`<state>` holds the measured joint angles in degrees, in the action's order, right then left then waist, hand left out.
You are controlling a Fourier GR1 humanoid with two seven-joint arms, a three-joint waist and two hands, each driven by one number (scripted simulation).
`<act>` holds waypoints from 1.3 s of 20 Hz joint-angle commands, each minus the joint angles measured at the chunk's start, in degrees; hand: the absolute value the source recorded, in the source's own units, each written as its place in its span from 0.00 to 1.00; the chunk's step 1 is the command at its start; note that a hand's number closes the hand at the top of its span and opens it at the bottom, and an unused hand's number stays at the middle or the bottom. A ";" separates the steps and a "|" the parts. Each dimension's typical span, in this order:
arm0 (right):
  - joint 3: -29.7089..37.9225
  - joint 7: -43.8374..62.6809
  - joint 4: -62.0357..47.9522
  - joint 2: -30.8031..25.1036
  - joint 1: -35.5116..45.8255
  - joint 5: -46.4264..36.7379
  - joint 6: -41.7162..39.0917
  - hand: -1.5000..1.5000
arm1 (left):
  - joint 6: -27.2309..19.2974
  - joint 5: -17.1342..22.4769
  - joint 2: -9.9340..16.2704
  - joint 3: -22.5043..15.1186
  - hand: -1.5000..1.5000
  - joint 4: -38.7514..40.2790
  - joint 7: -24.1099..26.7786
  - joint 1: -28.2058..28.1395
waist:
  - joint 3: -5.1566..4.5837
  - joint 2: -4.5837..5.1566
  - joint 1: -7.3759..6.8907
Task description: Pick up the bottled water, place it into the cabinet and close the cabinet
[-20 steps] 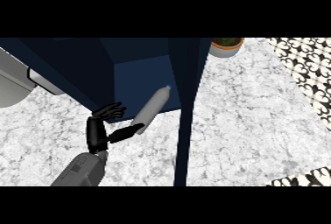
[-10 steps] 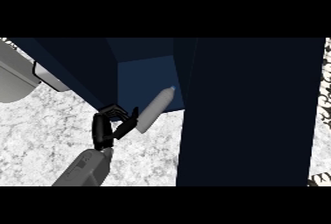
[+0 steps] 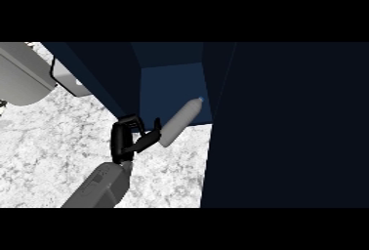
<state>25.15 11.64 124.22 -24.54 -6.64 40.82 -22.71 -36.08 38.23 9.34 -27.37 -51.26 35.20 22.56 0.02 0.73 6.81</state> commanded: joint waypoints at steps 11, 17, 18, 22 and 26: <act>2.88 4.24 8.98 -1.03 -7.74 4.56 -2.31 1.00 | 21.84 4.25 -7.09 1.25 1.00 0.99 3.52 9.56 | -0.11 -0.64 -4.40; 0.46 8.66 17.30 1.28 -10.57 6.30 -0.04 1.00 | 30.70 3.81 -2.75 0.98 1.00 -4.08 2.00 3.63 | -0.07 -0.83 -6.21; 1.38 8.39 13.39 -0.90 -7.47 6.55 -0.57 1.00 | 28.18 2.17 -2.39 -2.71 1.00 -10.98 1.17 -3.11 | -0.04 -0.97 -7.04; -2.94 9.06 23.25 4.69 -12.47 2.97 1.56 1.00 | 31.34 1.66 0.96 -2.74 0.00 -13.65 -0.56 -4.26 | -0.06 -1.05 -6.34; -2.01 11.37 22.53 -0.16 -9.14 4.34 3.52 1.00 | 33.65 0.89 4.19 -4.50 0.00 -20.41 0.55 -11.54 | -0.09 -1.15 -6.74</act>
<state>22.45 18.85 134.20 -23.81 -14.56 45.69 -22.78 -5.04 39.55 10.65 -30.83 -66.84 35.96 15.50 -0.05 -0.34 0.26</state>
